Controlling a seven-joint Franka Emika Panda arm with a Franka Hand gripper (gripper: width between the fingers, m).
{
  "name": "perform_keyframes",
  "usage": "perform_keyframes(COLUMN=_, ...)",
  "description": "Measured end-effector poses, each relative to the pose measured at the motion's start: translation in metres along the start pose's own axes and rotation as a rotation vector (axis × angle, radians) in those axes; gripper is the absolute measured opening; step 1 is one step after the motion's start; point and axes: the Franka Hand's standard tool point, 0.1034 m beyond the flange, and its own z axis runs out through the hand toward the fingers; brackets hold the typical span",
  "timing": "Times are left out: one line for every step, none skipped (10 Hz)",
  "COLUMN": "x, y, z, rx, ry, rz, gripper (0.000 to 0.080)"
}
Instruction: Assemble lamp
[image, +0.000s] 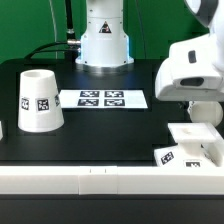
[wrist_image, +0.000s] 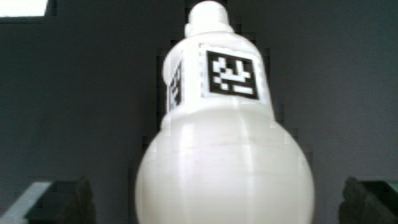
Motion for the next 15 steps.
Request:
perform_keyframes(x=-0.003, y=0.001, z=0.004, rx=-0.011, ry=-0.066, rz=-0.002, gripper=0.0699)
perform_keyframes(x=-0.001, y=0.002, z=0.008, rx=-0.016, ry=-0.11, rz=-0.005, gripper=0.0699)
perform_keyframes(x=0.002, y=0.001, z=0.011, rx=-0.017, ry=-0.123, rz=-0.005, gripper=0.0699)
perform_keyframes(x=0.005, y=0.0, z=0.012, rx=-0.015, ry=-0.11, rz=-0.007, gripper=0.0699)
perform_keyframes(x=0.005, y=-0.001, z=0.014, rx=-0.016, ry=-0.111, rz=-0.008, gripper=0.0699)
perform_keyframes(x=0.006, y=-0.001, z=0.016, rx=-0.016, ry=-0.112, rz=-0.007, gripper=0.0699)
perform_keyframes(x=0.007, y=-0.001, z=0.018, rx=-0.016, ry=-0.111, rz=-0.007, gripper=0.0699)
perform_keyframes(x=0.008, y=-0.001, z=0.02, rx=-0.015, ry=-0.107, rz=-0.006, gripper=0.0699)
perform_keyframes(x=0.008, y=-0.001, z=0.023, rx=-0.015, ry=-0.109, rz=-0.005, gripper=0.0699)
perform_keyframes(x=0.007, y=0.0, z=0.026, rx=-0.017, ry=-0.114, rz=-0.004, gripper=0.0699)
perform_keyframes(x=0.007, y=0.001, z=0.028, rx=-0.017, ry=-0.116, rz=-0.002, gripper=0.0699)
perform_keyframes(x=0.007, y=0.001, z=0.029, rx=-0.016, ry=-0.114, rz=-0.001, gripper=0.0579)
perform_keyframes(x=0.007, y=0.001, z=0.029, rx=-0.016, ry=-0.114, rz=-0.001, gripper=0.0575)
perform_keyframes(x=0.007, y=0.001, z=0.029, rx=-0.016, ry=-0.114, rz=-0.001, gripper=0.0575)
perform_keyframes(x=0.007, y=0.001, z=0.029, rx=-0.016, ry=-0.114, rz=-0.001, gripper=0.0575)
